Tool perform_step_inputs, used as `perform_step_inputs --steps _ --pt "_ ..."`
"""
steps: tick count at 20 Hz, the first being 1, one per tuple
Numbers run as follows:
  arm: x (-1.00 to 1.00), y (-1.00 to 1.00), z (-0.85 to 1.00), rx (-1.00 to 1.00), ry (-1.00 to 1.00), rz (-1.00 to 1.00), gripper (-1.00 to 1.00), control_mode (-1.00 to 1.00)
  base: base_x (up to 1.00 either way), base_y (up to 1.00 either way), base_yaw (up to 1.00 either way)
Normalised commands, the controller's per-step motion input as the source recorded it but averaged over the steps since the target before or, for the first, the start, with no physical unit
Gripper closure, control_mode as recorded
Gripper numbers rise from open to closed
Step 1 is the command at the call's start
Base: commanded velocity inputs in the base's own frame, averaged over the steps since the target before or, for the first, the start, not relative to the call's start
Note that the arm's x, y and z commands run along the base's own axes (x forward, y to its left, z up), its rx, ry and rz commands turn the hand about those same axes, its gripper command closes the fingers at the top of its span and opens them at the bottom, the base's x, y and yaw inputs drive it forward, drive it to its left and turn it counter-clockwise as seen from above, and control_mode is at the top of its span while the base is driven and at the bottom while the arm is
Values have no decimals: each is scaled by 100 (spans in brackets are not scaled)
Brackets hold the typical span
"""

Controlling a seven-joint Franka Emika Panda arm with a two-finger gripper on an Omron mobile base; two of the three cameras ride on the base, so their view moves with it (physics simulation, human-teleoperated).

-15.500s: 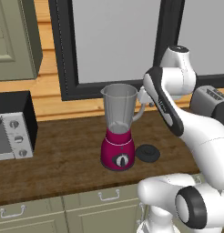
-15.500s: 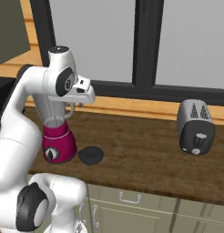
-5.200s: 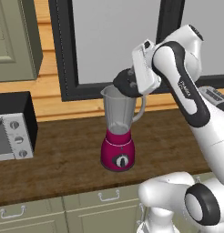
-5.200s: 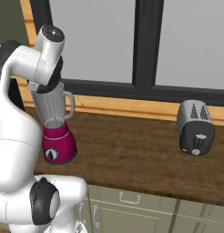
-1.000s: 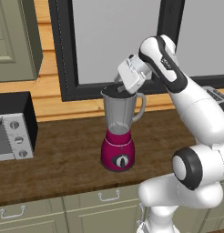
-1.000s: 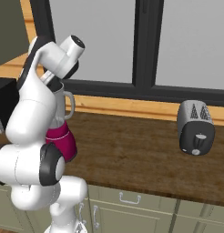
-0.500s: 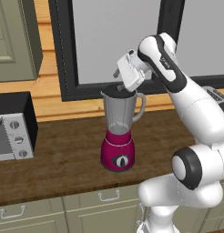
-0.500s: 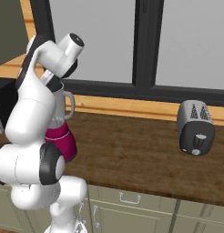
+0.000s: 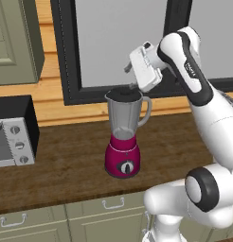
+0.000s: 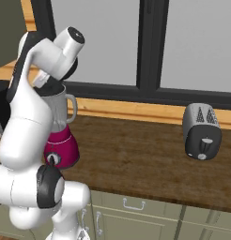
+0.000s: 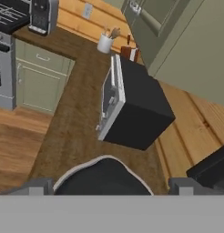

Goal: Close the lid blender by securely placing the lid on top.

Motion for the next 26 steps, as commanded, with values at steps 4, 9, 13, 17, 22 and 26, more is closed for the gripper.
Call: perform_step_inputs --steps 4,9,13,17,22,26 --pt "-31 -1 5 2 -1 0 -100 -100 0 0 0" --pt "-3 0 1 0 -1 0 -100 -100 0 0 0" --pt "-70 -18 13 5 -4 0 -100 -100 0 0 0" --pt "-92 -19 0 5 -4 0 -100 -100 0 0 0" --pt "-89 -16 -3 3 0 0 -100 -100 0 0 0" --pt "-67 -18 -19 0 0 0 -100 -100 0 0 0"
